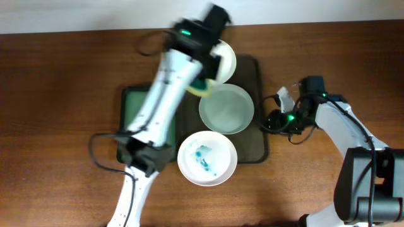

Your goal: Clean dirty plates on tray and stack at the side

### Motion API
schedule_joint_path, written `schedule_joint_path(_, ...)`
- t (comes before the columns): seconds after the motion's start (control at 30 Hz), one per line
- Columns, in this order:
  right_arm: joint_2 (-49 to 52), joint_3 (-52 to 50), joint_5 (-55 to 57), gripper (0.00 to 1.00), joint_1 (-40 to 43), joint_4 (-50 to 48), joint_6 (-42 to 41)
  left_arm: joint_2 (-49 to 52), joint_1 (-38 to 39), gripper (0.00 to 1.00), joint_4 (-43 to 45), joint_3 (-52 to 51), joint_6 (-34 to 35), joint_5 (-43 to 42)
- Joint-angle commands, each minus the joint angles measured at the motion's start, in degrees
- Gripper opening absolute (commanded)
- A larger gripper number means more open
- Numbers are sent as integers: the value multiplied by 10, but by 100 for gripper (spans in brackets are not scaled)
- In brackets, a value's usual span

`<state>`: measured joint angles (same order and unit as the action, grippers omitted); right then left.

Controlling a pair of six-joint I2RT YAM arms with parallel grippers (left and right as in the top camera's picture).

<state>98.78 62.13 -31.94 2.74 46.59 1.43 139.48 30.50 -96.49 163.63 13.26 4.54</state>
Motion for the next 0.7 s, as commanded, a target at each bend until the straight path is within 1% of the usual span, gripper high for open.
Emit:
schedule_joint_path(0.0,0,70,68,31,-47,23,-39,-32,-85,0,-2,22,-55,-50)
schedule_joint_path(0.07,0,75,100,31,-74,15,-50,-52,-121,0,-3,-17,-78,-102)
schedule_joint_path(0.1,2,75,130,31,-86,4,-60,-76,-138,0,-3,-72,-85,-96)
schedule_joint_path(0.17,7,74,140,31,-92,-36,-73,-165,-168,0,-2,-261,-81,-35)
schedule_joint_path(0.23,15,74,140,31,-92,-63,-95,-213,-183,0,13,-380,-74,-26)
schedule_joint_path(0.27,23,74,139,31,-92,-73,-103,-238,-191,0,53,-457,-65,-32)
schedule_joint_path(0.3,35,74,134,31,-92,-76,-107,-269,-200,0,146,-578,-64,-52)
schedule_joint_path(0.33,36,74,134,31,-92,-69,-107,-280,-206,0,217,-661,-62,-82)
schedule_joint_path(0.4,36,74,131,31,-92,-61,-107,-279,-219,0,336,-777,-47,-92)
schedule_joint_path(0.47,38,74,130,31,-92,-63,-101,-279,-225,0,417,-839,-24,-93)
schedule_joint_path(0.53,40,74,132,31,-96,-71,-101,-279,-225,1,435,-850,-24,-92)
schedule_joint_path(0.57,47,74,131,31,-99,-84,-101,-280,-225,13,437,-849,-24,-93)
schedule_joint_path(0.63,61,74,131,35,-103,-95,-101,-288,-225,58,419,-843,-24,-112)
schedule_joint_path(0.67,72,74,131,36,-108,-103,-101,-307,-225,69,405,-835,-24,-127)
